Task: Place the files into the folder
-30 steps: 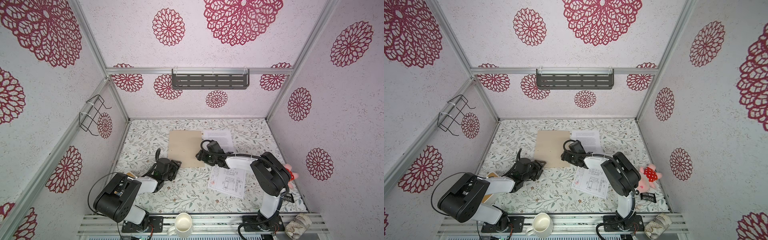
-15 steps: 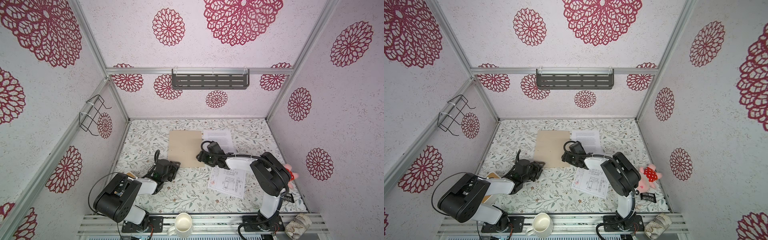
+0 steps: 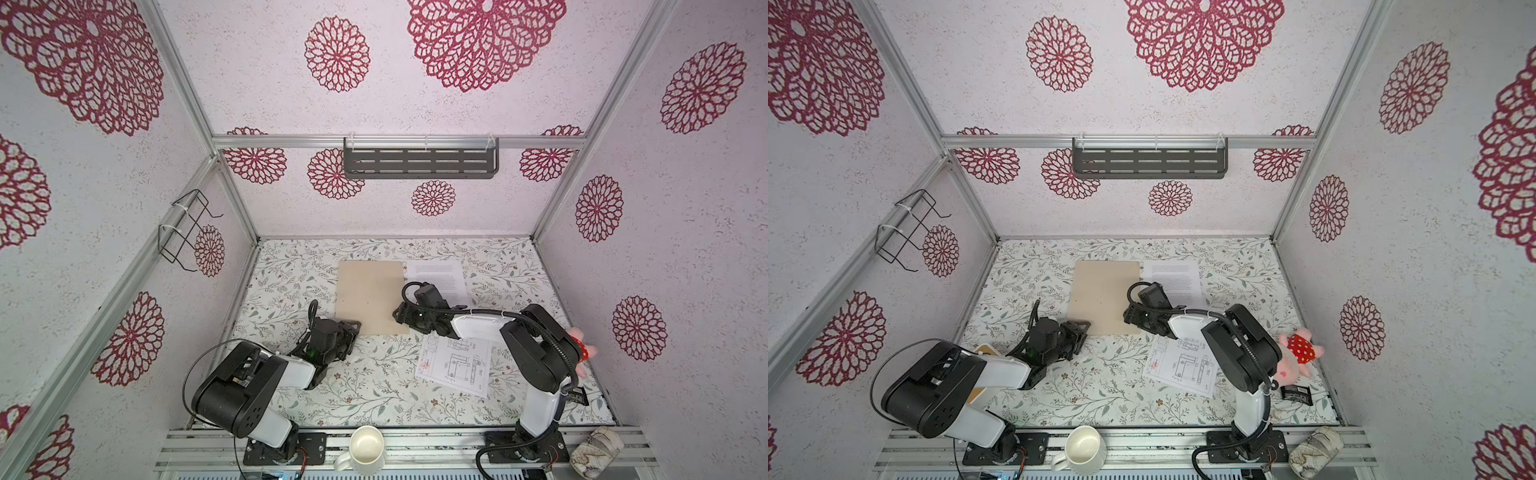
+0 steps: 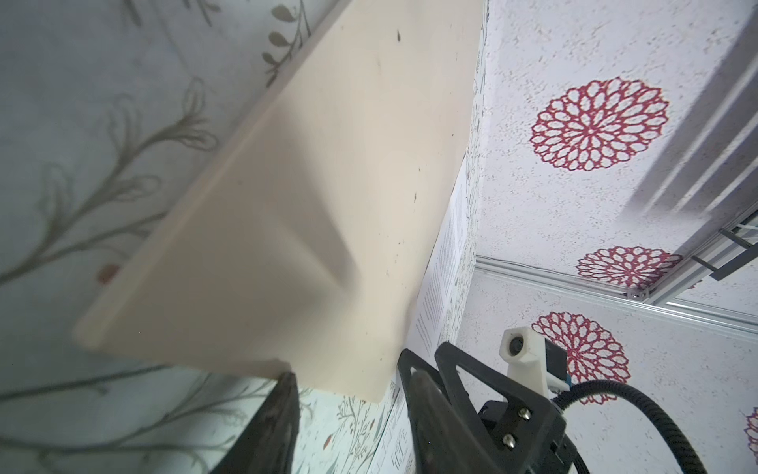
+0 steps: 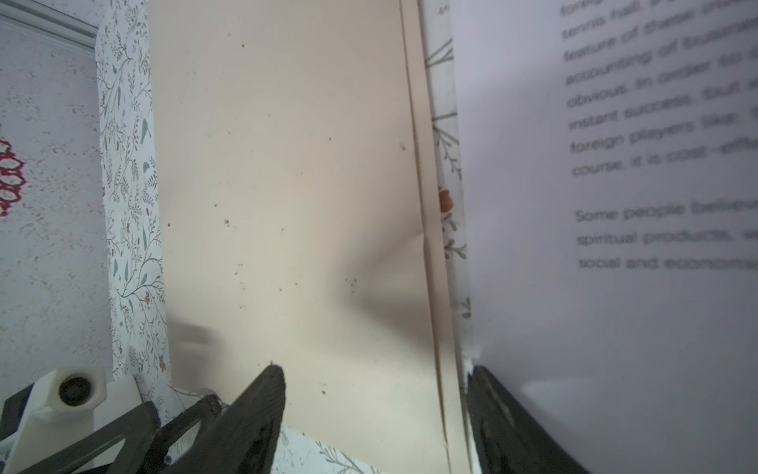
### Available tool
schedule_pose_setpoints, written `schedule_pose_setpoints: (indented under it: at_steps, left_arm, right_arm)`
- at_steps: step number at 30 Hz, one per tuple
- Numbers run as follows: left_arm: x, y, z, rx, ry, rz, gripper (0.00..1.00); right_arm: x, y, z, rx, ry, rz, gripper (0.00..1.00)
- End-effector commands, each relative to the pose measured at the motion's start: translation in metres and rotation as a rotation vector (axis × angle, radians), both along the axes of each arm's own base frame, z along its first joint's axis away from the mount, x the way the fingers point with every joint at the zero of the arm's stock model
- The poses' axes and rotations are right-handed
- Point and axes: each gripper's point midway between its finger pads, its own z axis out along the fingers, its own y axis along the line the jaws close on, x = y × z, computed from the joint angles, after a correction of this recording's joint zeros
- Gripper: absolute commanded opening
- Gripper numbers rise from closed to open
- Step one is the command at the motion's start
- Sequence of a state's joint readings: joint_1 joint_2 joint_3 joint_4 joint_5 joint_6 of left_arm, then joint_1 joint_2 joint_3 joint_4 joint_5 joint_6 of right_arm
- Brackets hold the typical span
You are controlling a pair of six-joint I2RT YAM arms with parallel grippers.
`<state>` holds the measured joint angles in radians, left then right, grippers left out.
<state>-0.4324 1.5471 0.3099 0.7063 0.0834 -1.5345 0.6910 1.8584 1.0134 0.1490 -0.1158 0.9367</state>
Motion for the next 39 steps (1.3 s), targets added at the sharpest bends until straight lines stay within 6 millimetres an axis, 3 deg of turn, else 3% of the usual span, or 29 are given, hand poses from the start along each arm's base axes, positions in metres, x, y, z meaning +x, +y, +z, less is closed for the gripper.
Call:
schedule_pose_setpoints:
  at_steps: [1,17,39]
  left_arm:
    - [0.000,0.000,-0.002,-0.026,-0.007,0.019,0.47]
    - [-0.015,0.010,0.001,0.054,0.033,0.028,0.52]
    - [-0.005,0.001,-0.009,-0.008,0.015,0.036,0.46]
  right_arm:
    - [-0.006,-0.004,-0.003,-0.014,0.017,-0.007,0.73]
    - [-0.007,-0.003,-0.005,-0.012,0.020,-0.006,0.73]
    - [-0.009,-0.005,-0.008,-0.021,0.029,-0.006,0.72]
